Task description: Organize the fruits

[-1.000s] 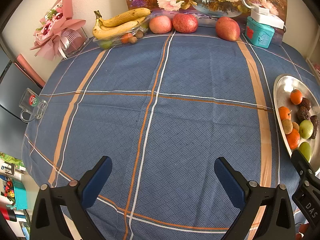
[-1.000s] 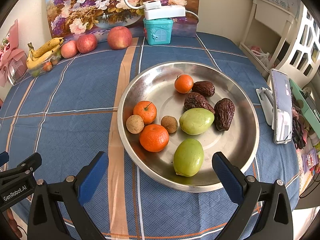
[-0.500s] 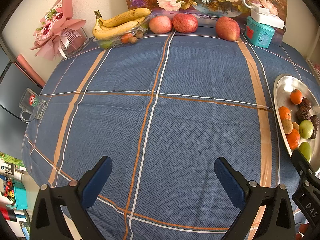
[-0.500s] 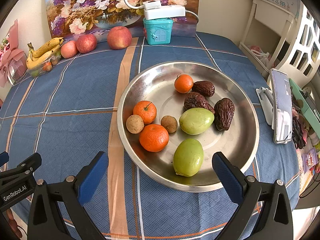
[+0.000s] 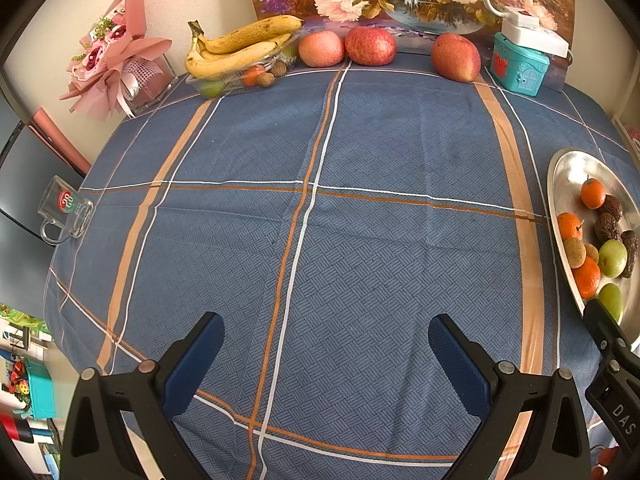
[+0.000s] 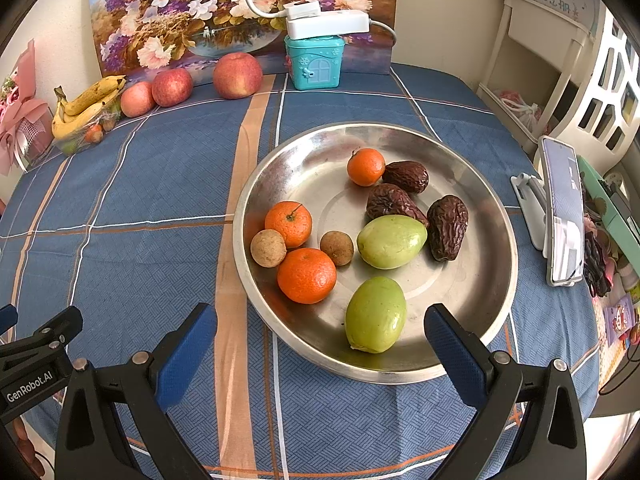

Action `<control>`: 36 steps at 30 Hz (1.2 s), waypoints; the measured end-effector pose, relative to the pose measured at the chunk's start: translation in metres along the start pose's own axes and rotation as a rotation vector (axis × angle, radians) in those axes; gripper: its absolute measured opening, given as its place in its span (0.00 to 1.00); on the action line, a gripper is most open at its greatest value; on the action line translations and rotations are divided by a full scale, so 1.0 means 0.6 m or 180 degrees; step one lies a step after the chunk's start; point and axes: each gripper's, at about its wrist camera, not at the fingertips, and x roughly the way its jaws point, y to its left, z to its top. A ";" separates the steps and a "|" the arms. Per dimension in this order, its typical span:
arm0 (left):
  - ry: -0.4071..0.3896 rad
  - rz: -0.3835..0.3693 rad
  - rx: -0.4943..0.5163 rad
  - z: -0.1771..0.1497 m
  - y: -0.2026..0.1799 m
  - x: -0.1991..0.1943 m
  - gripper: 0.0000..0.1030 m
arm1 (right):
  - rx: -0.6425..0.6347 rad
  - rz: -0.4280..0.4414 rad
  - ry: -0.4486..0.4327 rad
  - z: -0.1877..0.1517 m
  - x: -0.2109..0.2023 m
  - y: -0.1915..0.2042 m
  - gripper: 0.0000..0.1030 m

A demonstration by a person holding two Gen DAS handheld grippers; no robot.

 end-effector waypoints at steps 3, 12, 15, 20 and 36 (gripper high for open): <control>0.0001 0.0000 0.0000 0.000 0.000 0.000 1.00 | -0.0004 0.0000 0.0000 0.001 0.000 0.000 1.00; 0.0001 0.0001 0.0002 0.000 0.000 0.000 1.00 | 0.0013 0.0003 0.0002 -0.002 0.000 -0.003 1.00; 0.0001 -0.0001 0.0000 0.000 0.000 0.000 1.00 | 0.0007 0.0003 0.0007 -0.002 0.001 -0.003 1.00; 0.0002 -0.0001 0.0001 0.000 0.000 0.001 1.00 | 0.0011 0.0002 0.0008 -0.002 0.001 -0.004 1.00; -0.0087 -0.0023 0.0008 0.002 0.005 -0.007 1.00 | 0.0028 0.0004 0.0012 -0.001 -0.001 -0.007 1.00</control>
